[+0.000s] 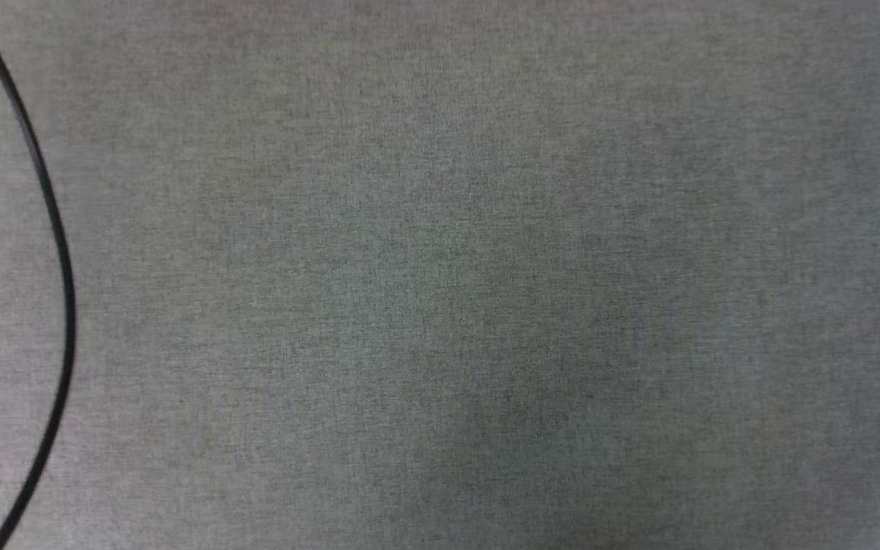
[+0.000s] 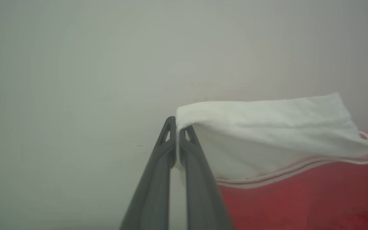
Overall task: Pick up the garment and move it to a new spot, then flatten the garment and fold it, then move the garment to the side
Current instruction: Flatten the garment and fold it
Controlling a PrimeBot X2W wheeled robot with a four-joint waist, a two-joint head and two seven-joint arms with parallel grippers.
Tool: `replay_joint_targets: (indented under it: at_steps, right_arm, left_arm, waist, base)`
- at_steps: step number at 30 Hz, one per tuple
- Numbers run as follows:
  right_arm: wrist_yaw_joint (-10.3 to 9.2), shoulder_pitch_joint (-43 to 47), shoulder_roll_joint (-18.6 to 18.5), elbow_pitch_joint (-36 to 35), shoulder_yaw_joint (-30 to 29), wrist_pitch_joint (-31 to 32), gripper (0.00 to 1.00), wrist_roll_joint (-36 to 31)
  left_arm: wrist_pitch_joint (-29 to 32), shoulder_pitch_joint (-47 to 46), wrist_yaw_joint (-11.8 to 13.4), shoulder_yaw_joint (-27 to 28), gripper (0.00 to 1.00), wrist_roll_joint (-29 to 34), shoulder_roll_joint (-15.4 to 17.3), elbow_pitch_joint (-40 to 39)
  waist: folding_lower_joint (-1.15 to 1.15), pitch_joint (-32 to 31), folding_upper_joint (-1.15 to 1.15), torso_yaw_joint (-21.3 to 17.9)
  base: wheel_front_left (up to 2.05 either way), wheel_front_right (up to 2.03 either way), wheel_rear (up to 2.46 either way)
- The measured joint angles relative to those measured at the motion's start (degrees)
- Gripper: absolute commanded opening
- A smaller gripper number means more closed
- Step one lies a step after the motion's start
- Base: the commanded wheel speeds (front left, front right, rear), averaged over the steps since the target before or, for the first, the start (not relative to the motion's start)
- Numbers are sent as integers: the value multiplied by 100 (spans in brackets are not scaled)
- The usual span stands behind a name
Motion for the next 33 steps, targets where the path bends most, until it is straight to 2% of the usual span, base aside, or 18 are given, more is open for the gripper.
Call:
replay_joint_targets:
  at_steps: [9,15,20,27,33]
  right_arm:
    - [0,642,-152,62,560,-194,0,581]
    - [0,1731,-322,-51,929,-419,0,1050]
    - [1,2814,-485,-227,1143,-665,0,1475]
    - [2,4257,-687,-561,1321,-920,0,1879]
    - [4,5186,-854,-926,1326,-1017,0,2017]
  left_arm:
    - [-527,884,-357,203,0,-489,-286,581]
    - [-922,2048,-560,286,0,-783,-516,709]
    - [-1113,3123,-588,330,0,-876,-605,511]
    - [-1196,4909,-431,383,0,-896,-550,-297]
    - [-1076,6258,-80,450,0,-1059,-448,-1150]
  waist:
    - [-1,86,0,108]
    - [-1,-107,0,179]
    - [-2,-428,0,232]
    - [-3,-1098,0,273]
    - [-4,-1684,0,292]
  base:
    - [0,0,0]
    - [0,0,0]
    - [0,0,0]
    - [0,0,0]
    - [0,0,0]
